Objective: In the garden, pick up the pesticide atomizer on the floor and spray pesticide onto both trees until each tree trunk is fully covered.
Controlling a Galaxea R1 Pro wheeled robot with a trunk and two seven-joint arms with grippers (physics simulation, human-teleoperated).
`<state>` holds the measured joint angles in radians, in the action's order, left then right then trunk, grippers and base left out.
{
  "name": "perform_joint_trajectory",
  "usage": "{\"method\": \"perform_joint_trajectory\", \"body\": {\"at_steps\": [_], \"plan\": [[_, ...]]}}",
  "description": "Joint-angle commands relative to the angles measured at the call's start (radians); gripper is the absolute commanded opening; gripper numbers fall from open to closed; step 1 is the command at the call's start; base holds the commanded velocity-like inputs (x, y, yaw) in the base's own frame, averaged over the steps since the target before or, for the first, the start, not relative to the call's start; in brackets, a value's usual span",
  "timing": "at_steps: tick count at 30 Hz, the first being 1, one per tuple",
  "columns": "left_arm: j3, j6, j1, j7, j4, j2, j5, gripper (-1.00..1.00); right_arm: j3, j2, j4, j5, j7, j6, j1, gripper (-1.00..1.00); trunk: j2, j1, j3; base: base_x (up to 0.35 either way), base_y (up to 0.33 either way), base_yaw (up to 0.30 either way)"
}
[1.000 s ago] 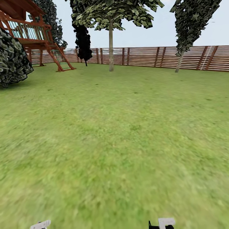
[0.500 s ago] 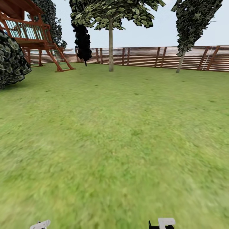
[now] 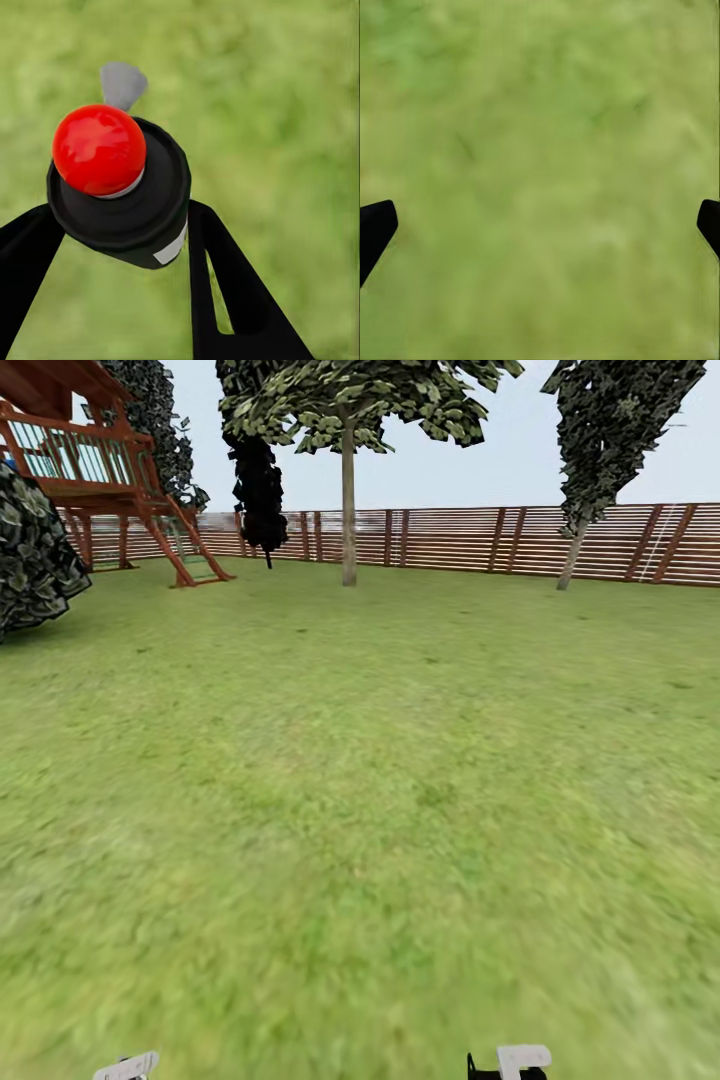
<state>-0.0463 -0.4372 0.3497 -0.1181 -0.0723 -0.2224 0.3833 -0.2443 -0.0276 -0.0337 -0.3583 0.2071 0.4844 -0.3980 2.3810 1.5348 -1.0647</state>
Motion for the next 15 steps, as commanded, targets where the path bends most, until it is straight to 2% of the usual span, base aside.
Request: {"method": "perform_joint_trajectory", "body": {"at_steps": [1, 15], "plan": [[0.0, 0.0, 0.0, 0.0, 0.0, 0.0, 0.0, -1.0, 0.0, 0.0, 0.0, 0.0, 0.0, 0.0, 0.0, 1.0, 0.0, 0.0, 0.0, 0.341, 0.0, 0.0], [0.0, 0.0, 0.0, 0.0, 0.0, 0.0, 0.0, -1.0, 0.0, 0.0, 0.0, -0.001, 0.0, -0.001, 0.0, 1.0, 0.0, 0.0, 0.0, 0.341, 0.0, 0.0]]}}
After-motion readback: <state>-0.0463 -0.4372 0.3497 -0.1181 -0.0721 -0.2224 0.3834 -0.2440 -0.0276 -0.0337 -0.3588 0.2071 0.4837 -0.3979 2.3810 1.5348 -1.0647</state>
